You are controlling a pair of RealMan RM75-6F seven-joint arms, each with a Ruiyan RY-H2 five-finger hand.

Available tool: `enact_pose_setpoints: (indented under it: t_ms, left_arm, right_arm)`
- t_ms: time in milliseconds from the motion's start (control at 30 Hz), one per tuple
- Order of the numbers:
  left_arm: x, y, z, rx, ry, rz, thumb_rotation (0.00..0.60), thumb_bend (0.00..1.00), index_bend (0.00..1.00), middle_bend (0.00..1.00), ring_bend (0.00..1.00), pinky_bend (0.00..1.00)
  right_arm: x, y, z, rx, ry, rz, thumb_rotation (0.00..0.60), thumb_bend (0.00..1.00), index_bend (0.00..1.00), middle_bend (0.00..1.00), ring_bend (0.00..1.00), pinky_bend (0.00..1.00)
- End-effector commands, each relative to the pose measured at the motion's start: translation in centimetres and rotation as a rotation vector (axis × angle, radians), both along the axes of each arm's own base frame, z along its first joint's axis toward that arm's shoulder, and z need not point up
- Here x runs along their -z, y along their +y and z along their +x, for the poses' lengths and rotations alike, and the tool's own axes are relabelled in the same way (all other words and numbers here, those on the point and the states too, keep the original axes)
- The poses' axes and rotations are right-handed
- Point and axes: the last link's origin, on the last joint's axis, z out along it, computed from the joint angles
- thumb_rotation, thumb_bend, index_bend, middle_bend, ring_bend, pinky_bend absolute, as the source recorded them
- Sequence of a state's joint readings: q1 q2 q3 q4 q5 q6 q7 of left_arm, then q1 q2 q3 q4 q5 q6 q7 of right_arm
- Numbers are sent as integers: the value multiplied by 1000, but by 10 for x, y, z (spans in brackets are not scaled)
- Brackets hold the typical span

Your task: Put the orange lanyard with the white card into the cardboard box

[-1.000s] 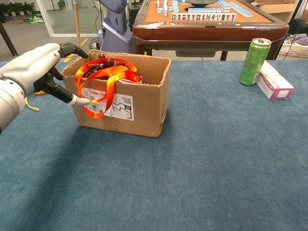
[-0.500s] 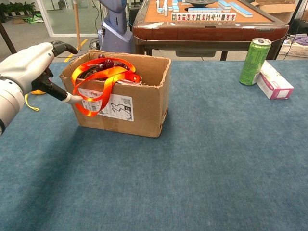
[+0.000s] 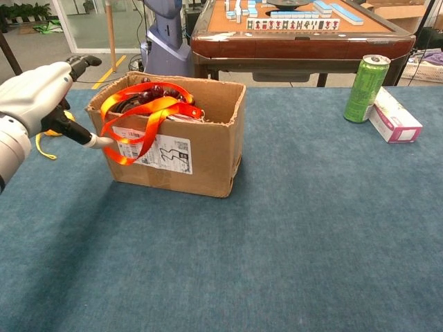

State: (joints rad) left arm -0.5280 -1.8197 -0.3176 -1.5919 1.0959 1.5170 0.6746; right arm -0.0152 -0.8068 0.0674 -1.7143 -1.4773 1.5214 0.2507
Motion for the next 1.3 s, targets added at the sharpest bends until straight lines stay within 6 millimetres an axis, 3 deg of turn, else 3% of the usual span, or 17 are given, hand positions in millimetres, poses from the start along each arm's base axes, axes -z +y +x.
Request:
enact_pose_setpoints:
  t_ms: [33,533,933,1300]
  left_arm:
    - [1,2,-1,-2,13,13,600,93,0,0,67,288]
    - [-10,-2,1,54,137,127,600,92,0,0,67,288]
    - [-20,6,3,87,260,228,600,92,0,0,67,288]
    - [-27,11,17,132,309,264,600,92,0,0,67,288]
  right_arm:
    - [0,0,0,0,-1,0,600,233,237,424,348,663]
    - [2,-1,1,0,2,9,600,234,237,424,349,663]
    - [2,-1,1,-1,3,10,600,234,237,424,348,663]
    - [4,-1,2,-3,7,17,600,234,238,424,348,663]
